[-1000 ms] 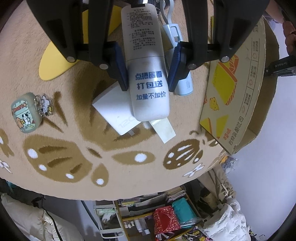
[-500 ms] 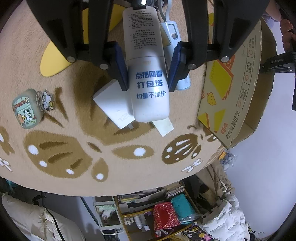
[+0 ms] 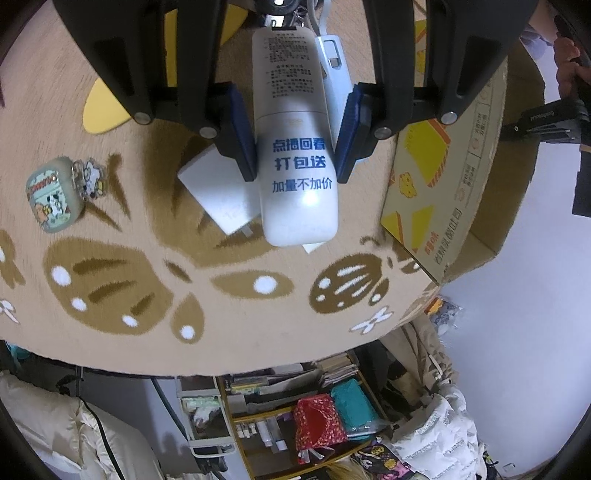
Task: Organize rigid objects
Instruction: 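Lift the lotion tube with the right gripper and carry it toward the box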
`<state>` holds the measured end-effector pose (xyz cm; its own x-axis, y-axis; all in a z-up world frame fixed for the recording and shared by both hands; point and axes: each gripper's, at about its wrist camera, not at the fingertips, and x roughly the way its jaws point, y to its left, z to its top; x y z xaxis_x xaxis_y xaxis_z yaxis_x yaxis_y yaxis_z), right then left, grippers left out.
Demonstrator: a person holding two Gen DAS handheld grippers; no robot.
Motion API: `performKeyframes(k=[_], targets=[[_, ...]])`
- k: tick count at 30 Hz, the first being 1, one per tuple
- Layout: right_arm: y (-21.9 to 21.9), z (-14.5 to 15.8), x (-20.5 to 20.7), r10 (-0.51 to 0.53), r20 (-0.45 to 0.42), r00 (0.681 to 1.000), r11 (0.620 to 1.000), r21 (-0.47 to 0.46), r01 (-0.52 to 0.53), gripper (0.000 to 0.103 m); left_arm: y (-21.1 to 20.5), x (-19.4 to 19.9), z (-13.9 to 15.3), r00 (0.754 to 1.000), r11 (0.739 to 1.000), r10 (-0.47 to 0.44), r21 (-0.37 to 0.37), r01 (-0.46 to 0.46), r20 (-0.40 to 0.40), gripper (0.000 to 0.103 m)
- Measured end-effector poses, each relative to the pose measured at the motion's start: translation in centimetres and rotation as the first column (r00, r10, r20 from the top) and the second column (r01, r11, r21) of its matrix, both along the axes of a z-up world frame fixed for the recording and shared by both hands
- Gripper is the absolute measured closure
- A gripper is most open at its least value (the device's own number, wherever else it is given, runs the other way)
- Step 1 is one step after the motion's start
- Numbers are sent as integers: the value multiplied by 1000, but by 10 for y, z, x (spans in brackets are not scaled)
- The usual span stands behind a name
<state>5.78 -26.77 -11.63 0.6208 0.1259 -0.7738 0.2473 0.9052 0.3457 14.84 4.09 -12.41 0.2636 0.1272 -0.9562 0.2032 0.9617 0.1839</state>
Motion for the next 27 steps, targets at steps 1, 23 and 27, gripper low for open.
performKeyframes(k=[1,23,27], targets=[[0,2,1,2,3,1000,1000,-3,-2,58,0,0,0,1000,1000,0,-1,0,0,89],[5,45,12,1,98,995,1000,-17,0,59,-2,1,-1,1000,1000,-9,15,9,3,90],[6,54,15,5,113,994,1000,-21,-2,59,-2,1,0,1000,1000,-9,15,9,4,90]])
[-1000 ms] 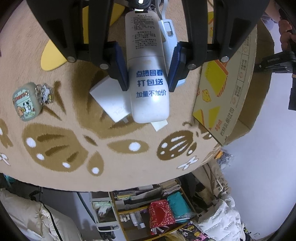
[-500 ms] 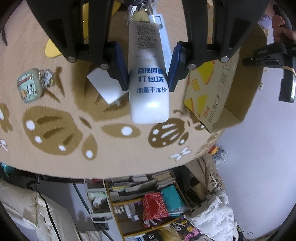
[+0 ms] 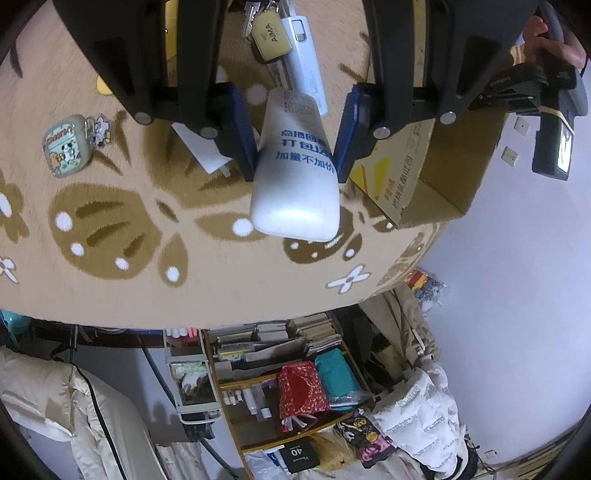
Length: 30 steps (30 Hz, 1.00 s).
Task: Organize rigid objects
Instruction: 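Lift the lotion tube with the right gripper and carry it toward the box, then lower the lotion tube into the box beside the remote and open the right gripper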
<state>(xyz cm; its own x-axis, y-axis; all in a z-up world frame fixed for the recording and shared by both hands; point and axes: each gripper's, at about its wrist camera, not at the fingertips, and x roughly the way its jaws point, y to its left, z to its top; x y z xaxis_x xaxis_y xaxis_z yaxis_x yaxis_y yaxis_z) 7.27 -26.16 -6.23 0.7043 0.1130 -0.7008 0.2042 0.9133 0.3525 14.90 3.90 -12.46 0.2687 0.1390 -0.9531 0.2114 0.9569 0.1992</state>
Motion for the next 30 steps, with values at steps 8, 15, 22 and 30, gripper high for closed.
performKeyframes(k=[8,15,22,30], targets=[[12,34,8,31,69,997,999,-8,-31,59,0,0,0,1000,1000,1,-2,-1,0,90],[35,72,20,77,151,986,997,1,-78,59,0,0,1,1000,1000,3,-5,-3,0,90],[62,100,26,129,219,967,990,20,-137,59,0,1,1,1000,1000,4,-8,-4,0,90],[90,102,31,186,238,953,979,31,-199,59,0,0,2,1000,1000,5,-7,-5,2,90]])
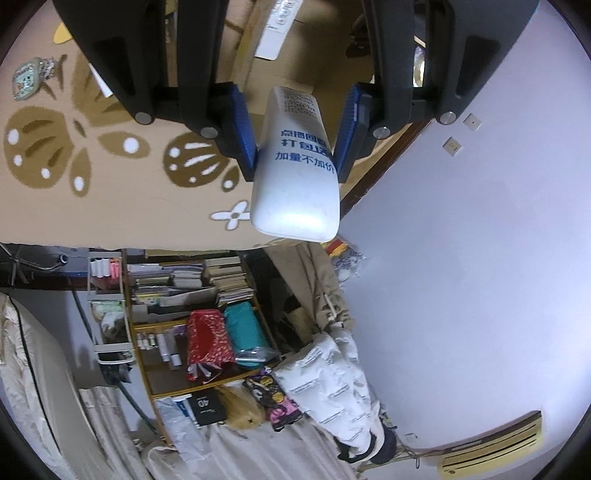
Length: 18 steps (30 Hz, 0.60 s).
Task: Organize rigid objects
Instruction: 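Lower the lotion tube into the box beside the remote and open the right gripper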
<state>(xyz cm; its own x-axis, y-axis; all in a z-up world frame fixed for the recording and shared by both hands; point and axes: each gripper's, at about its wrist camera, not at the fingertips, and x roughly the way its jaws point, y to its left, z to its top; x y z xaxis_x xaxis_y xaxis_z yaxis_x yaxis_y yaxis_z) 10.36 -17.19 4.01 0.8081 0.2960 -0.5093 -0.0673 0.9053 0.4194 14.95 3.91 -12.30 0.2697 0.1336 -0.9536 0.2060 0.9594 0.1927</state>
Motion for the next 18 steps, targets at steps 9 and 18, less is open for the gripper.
performKeyframes(k=[9,18], targets=[[20,-33,7,42,-74,996,999,5,-41,59,-1,-1,0,1000,1000,2,-5,-2,-1,90],[22,-60,13,51,-137,989,998,31,-47,59,-1,-1,0,1000,1000,4,-10,-4,-3,90]])
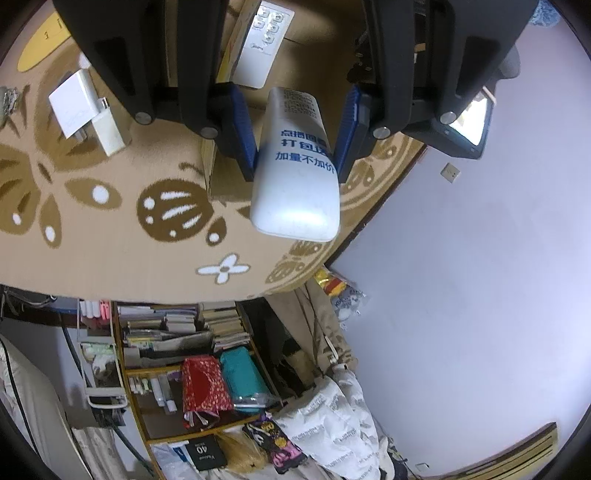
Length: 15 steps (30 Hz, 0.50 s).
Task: Organize rigid objects
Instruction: 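Lower the lotion tube into the box beside the remote and open the right gripper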
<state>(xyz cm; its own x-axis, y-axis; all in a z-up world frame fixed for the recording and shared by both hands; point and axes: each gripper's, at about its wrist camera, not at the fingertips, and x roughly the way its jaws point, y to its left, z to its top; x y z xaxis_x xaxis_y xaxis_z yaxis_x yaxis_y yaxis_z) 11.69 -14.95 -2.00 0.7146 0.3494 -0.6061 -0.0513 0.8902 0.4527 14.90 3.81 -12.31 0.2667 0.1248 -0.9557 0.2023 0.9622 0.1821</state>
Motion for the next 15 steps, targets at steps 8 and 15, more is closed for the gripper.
performKeyframes(k=[8,15], targets=[[1,-24,5,-2,-69,998,1000,19,3,59,2,1,1,1000,1000,2,-5,-2,-1,90],[2,-40,6,-7,-116,993,1000,8,8,59,1,1,0,1000,1000,-1,0,1,0,90]])
